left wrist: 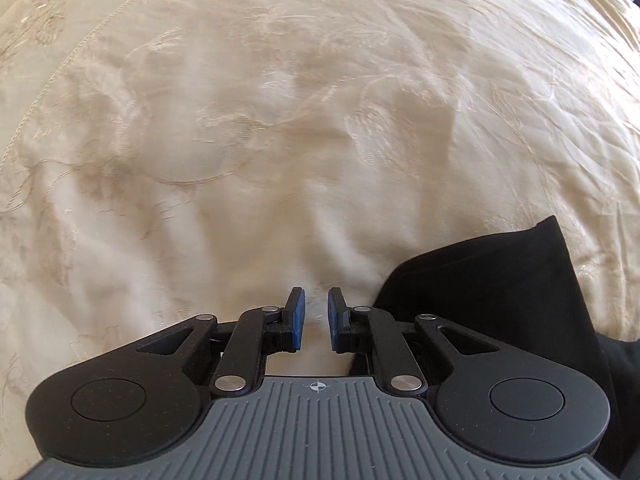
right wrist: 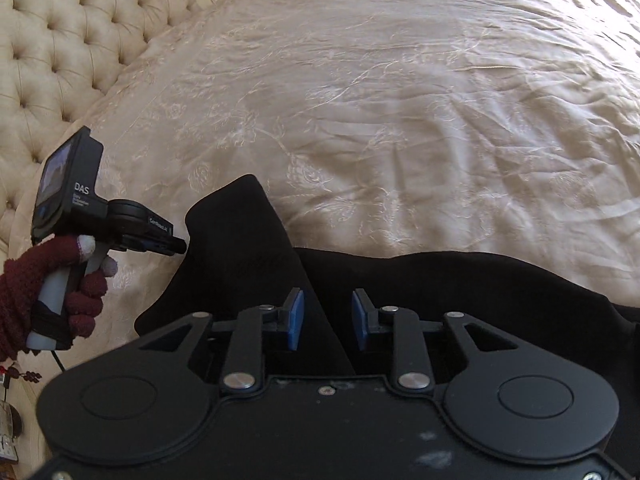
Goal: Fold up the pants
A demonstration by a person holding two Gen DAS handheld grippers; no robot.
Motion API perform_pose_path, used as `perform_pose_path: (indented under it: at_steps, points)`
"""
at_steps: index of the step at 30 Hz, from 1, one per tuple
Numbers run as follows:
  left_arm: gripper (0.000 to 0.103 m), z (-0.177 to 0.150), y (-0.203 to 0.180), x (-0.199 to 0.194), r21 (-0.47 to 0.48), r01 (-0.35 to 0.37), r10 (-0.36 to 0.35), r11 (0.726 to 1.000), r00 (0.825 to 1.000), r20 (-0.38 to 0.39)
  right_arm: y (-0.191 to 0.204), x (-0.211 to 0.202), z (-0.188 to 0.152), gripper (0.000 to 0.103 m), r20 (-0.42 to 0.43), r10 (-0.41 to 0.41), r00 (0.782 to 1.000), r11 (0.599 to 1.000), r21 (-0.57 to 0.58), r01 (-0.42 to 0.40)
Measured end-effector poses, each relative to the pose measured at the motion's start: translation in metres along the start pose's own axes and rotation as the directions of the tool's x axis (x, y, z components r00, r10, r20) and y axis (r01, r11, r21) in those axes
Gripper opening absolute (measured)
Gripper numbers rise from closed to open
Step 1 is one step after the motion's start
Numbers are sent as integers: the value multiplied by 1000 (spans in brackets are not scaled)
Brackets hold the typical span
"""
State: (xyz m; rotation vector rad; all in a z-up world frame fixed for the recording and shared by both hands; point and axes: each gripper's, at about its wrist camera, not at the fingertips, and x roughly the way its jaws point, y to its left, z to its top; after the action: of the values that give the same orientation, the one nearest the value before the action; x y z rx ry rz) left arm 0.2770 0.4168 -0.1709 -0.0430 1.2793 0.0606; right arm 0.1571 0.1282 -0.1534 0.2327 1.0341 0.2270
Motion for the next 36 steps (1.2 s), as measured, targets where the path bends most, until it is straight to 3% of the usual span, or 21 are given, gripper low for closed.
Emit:
perform_pose_path:
  at_steps: [5,8,11,16,19,23,29,33,36]
  points:
    - [12,-9,42,-32,-72,8,-5,997,999,34,-3,42,19,30,-46,-11,999,1000,24,12]
    - [12,-6,53,-50,-82,12,-6,997,998,67,-9,61,25,32,-102,68,992,992,115,-56]
    - [12,0,55,-69,-68,31,-23,997,994,109,1,65,25,33,-151,186,971,974,161,-161]
    - [12,8,28,-89,-4,94,-92,996,982,165,46,46,11,32,-172,265,949,961,-30,-274]
    - [12,8,6,-85,36,143,-147,989,978,145,69,39,-4,32,-213,287,934,944,-101,-313]
    - [12,-11,-28,-65,97,210,-216,973,975,57,75,28,-23,32,-201,262,944,953,-99,-286]
    - [12,-56,-94,-32,245,283,-268,927,959,-95,29,-8,-30,32,-108,173,979,984,49,-169]
    - [12,-84,-131,-17,303,305,-268,903,950,-160,-17,-36,-31,33,-49,57,997,990,134,-50]
    - [13,-100,-146,-4,323,245,-206,914,967,-150,-53,-54,-28,33,-11,-6,1000,983,184,8]
